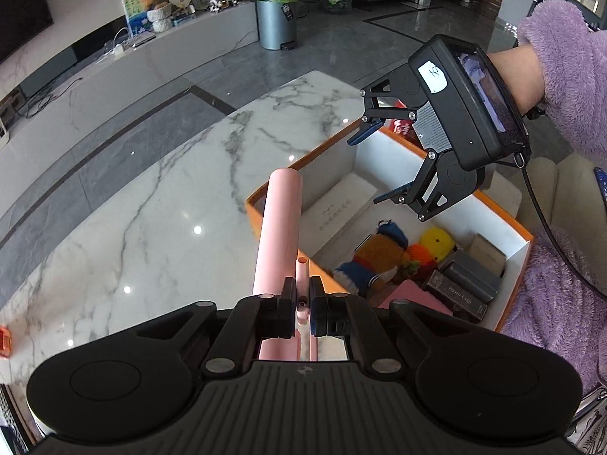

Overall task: Organize objects
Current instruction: 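Carry pink fan with left tool while right tool carries glasses case into orange box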

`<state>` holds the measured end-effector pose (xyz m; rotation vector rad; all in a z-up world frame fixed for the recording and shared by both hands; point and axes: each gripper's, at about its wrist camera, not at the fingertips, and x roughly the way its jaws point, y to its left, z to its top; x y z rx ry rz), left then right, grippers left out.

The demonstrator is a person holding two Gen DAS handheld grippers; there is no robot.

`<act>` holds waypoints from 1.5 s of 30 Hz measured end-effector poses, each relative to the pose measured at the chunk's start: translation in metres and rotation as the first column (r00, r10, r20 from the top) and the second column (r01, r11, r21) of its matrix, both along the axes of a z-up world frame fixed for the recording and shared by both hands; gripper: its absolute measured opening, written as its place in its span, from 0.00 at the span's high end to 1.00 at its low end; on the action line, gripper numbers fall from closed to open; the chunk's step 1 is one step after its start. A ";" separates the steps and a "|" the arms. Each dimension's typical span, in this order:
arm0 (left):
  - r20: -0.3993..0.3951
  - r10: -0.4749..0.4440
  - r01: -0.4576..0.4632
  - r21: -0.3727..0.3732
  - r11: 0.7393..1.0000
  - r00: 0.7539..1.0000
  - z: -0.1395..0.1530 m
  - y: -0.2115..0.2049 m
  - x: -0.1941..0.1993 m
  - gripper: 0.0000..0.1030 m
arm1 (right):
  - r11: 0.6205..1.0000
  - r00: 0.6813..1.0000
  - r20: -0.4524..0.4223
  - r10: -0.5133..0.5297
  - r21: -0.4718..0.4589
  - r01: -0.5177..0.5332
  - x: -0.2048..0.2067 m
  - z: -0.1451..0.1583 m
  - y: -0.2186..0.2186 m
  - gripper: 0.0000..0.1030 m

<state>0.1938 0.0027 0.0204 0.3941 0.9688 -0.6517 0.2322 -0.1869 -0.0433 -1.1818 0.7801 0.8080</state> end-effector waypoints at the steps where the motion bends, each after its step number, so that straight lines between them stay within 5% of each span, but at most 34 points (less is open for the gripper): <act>1: 0.009 -0.021 0.021 -0.001 1.000 1.000 0.002 -0.009 0.000 0.92 | 1.000 1.000 0.007 -0.006 0.019 0.005 -0.005 0.007 -0.011 0.33; 7: 0.041 -0.176 0.175 0.023 0.984 0.984 0.000 -0.074 0.006 0.92 | 0.996 0.997 0.053 -0.052 0.081 0.047 -0.010 0.032 -0.053 0.33; 16: 0.001 -0.324 0.322 0.105 0.941 0.946 -0.055 -0.140 0.035 0.92 | 0.987 0.995 0.006 -0.097 0.131 0.096 -0.028 0.031 -0.095 0.36; 24: -0.065 -0.403 0.409 0.136 0.903 0.913 -0.099 -0.153 0.055 0.92 | 0.973 0.989 -0.098 -0.115 0.191 0.132 -0.022 0.022 -0.100 0.37; 36: -0.126 -0.471 0.487 0.155 0.860 0.873 -0.131 -0.155 0.068 0.92 | 0.971 0.986 -0.130 -0.100 0.204 0.126 0.000 0.002 -0.090 0.36; 45: -0.114 -0.450 0.463 0.172 0.869 0.886 -0.142 -0.146 0.081 0.85 | 0.973 0.985 -0.145 -0.095 0.196 0.123 0.005 -0.005 -0.087 0.36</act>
